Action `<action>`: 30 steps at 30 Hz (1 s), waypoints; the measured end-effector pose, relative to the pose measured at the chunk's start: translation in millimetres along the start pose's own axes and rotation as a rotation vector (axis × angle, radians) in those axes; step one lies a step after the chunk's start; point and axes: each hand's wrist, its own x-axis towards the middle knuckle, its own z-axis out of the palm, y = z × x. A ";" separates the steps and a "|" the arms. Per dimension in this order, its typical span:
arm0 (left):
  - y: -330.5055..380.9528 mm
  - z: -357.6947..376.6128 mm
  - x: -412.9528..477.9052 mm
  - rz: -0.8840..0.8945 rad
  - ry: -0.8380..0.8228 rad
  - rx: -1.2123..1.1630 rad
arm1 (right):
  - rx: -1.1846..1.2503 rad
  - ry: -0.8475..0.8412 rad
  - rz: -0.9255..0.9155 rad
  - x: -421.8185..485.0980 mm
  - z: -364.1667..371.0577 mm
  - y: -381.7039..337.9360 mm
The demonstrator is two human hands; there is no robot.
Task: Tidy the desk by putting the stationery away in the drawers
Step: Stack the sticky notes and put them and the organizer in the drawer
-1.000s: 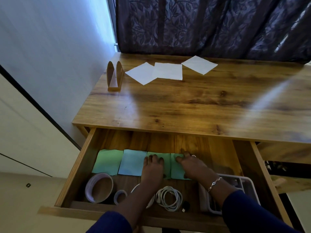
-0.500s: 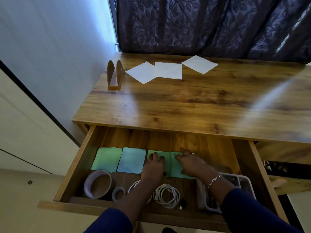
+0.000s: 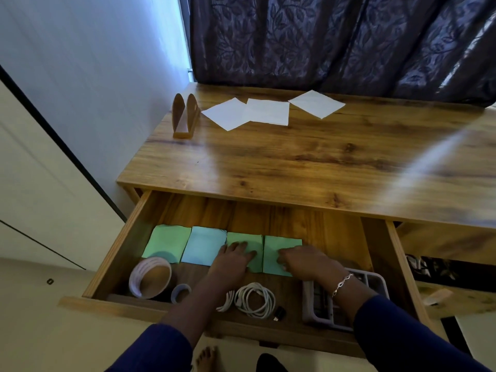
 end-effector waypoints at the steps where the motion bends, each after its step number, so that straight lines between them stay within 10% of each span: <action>1: 0.0 -0.3 -0.4 0.000 -0.001 0.001 | -0.001 -0.006 0.005 0.6 0.8 2.9; 16: 11.9 -4.4 -26.9 -0.011 0.126 -0.059 | 0.095 0.463 0.046 -40.5 3.7 -13.8; 30: 26.1 10.0 -84.0 0.079 0.371 -0.183 | 0.339 0.558 0.157 -74.4 41.5 -90.9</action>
